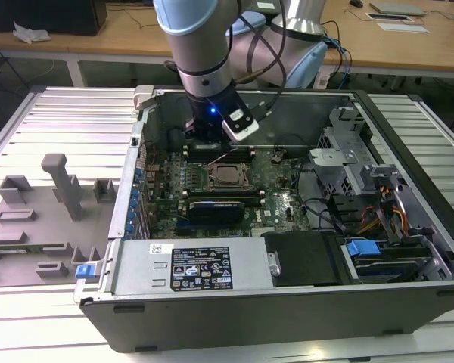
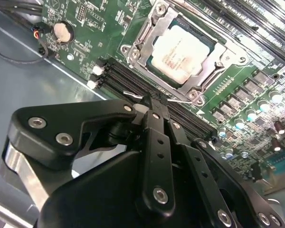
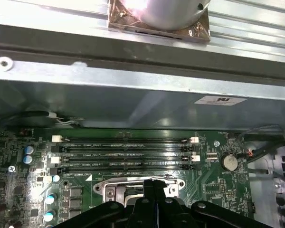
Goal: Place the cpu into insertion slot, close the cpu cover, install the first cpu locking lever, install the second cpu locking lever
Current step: 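Install the first cpu locking lever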
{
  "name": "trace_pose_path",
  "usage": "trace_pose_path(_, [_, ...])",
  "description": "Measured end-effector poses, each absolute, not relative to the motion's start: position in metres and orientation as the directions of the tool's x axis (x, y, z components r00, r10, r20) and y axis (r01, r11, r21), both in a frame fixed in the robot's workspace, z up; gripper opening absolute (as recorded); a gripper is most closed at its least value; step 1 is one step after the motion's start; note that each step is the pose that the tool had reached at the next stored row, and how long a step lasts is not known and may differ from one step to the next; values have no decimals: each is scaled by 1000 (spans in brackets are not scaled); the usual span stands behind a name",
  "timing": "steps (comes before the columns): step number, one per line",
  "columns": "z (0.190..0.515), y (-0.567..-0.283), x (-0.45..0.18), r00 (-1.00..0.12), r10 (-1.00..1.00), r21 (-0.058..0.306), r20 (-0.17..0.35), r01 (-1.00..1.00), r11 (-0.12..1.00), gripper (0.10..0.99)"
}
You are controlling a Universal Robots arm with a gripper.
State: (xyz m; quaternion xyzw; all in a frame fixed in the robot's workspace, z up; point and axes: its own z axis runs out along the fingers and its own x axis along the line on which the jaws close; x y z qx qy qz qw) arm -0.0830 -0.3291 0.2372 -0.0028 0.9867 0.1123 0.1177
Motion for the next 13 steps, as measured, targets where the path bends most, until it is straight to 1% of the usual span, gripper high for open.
trace_pose_path(6, [234, -326, -81, -972, 42, 212, -230, -8, 977, 106])
trace_pose_path(13, [232, -312, -80, -972, 53, 209, -230, 4, 978, 106])
